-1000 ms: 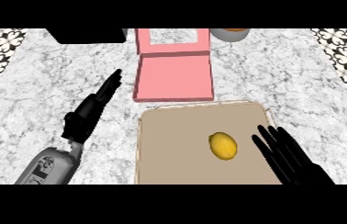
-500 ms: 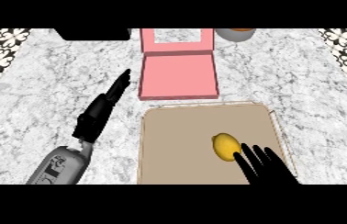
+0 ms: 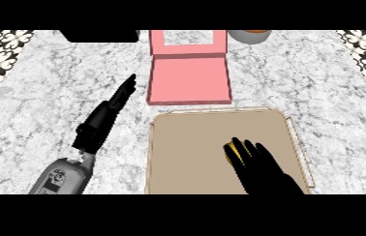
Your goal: Pick the lemon from the tray and place it in the cardboard box
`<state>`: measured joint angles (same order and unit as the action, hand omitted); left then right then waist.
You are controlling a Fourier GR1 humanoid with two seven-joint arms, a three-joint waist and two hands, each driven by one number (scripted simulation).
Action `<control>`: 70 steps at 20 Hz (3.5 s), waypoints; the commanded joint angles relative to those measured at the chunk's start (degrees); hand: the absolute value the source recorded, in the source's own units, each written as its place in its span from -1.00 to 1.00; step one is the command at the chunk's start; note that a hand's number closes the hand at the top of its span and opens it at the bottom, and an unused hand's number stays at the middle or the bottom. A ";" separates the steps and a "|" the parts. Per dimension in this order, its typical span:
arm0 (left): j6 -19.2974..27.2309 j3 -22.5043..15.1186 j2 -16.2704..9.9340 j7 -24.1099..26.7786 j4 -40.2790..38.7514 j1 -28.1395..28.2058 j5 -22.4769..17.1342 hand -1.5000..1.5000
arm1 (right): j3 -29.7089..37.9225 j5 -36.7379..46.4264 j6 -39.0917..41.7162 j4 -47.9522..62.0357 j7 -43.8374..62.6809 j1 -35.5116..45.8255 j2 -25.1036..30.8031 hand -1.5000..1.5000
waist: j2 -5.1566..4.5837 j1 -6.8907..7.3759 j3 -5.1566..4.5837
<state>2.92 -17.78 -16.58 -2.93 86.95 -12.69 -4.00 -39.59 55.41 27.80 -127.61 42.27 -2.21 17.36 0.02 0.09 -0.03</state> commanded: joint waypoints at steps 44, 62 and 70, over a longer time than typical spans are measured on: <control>-11.37 9.99 10.15 -1.07 3.81 5.35 10.58 0.00 | 9.01 14.98 -10.62 36.66 -17.52 2.62 -8.74 -1.00 | 0.00 0.07 0.04; -11.93 11.21 12.46 -2.17 -0.08 0.14 12.03 0.00 | -0.37 16.13 -14.29 42.52 -9.99 14.96 -17.04 1.00 | -0.17 0.99 0.05; -11.81 11.80 12.59 -0.90 -3.09 -2.19 12.56 0.00 | -13.64 10.91 -21.25 42.76 10.11 30.95 -17.26 1.00 | -0.22 1.76 0.01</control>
<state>-9.76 -5.99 -4.73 -4.61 86.12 -13.37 7.70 -47.37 67.28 9.82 -84.96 43.06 21.71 1.55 -0.06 1.72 -0.28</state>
